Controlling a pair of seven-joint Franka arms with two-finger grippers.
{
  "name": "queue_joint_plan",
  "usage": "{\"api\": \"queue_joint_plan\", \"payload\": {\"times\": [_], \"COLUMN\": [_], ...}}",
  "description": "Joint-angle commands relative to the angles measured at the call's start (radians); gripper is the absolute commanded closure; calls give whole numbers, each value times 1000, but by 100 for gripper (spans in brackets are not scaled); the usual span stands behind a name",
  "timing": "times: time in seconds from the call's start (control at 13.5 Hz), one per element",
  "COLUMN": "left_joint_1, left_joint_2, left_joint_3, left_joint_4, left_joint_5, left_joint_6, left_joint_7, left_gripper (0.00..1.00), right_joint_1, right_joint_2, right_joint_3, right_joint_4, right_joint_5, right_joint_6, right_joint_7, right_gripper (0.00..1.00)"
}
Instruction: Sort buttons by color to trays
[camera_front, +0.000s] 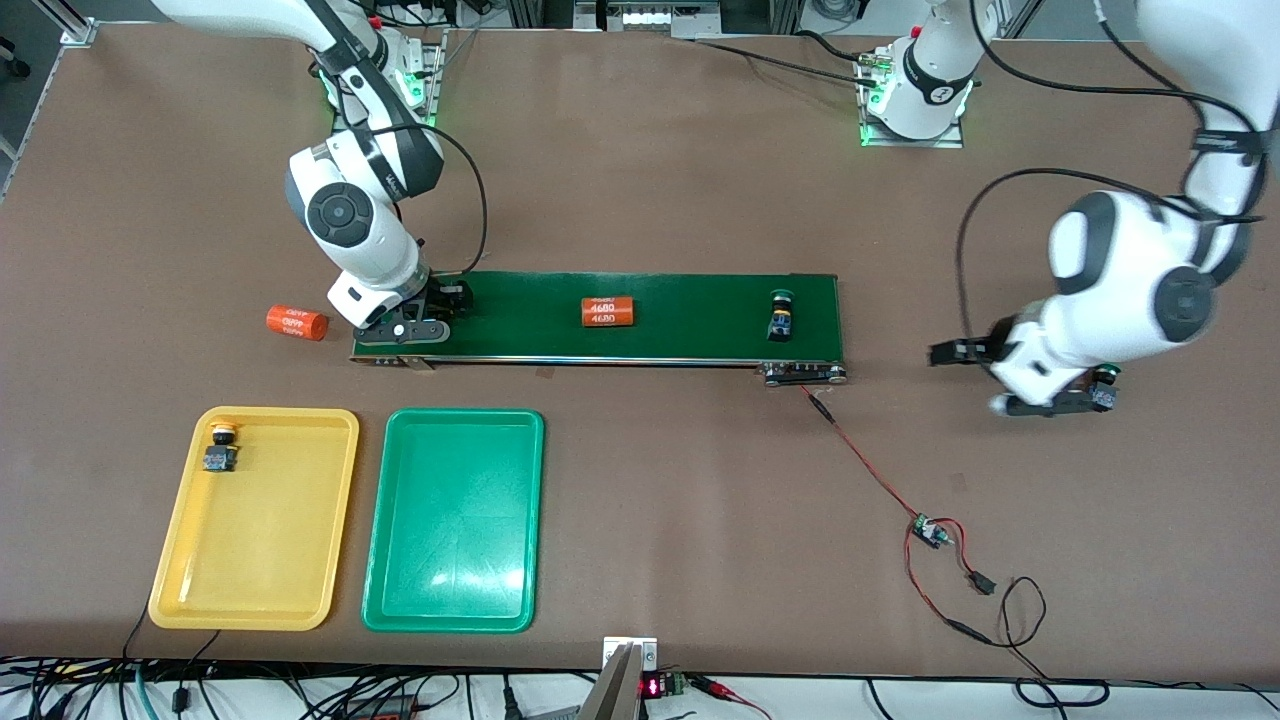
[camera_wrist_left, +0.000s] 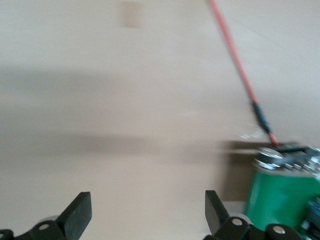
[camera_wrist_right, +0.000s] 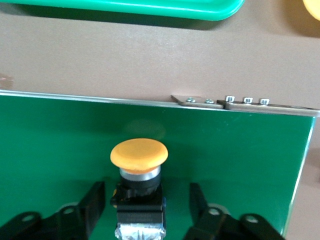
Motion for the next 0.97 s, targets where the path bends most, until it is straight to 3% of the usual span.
{"api": "queue_joint_plan", "payload": {"times": [0.0,0.15,0.37,0.67,0.89], "left_joint_1": [98,165,270,325,324], "left_joint_2": [31,92,210,321,356], "left_joint_3": [-13,3,6,7,10], "left_joint_4": [21,73,177,251,280], "left_joint_5": [45,74,80,81,141], "left_joint_6": [-9,-1,-6,2,2], "left_joint_7": [8,139,386,676,745], "left_gripper": [0,0,0,0,0], "right_joint_1": [-9,-21,-40,-96,-109], "right_joint_2": [1,1,-28,-43,-25], "right_joint_3": [3,2,-18,-26,-78], "right_joint_4": [-5,0,35,280,401], "right_joint_5": [-16,-15,-6,0,3], "right_joint_6": [12,4,-34,-317,-393], "right_joint_7": [-11,-13,-19,-79,-164], "right_gripper": [63,82,84,84,85]}}
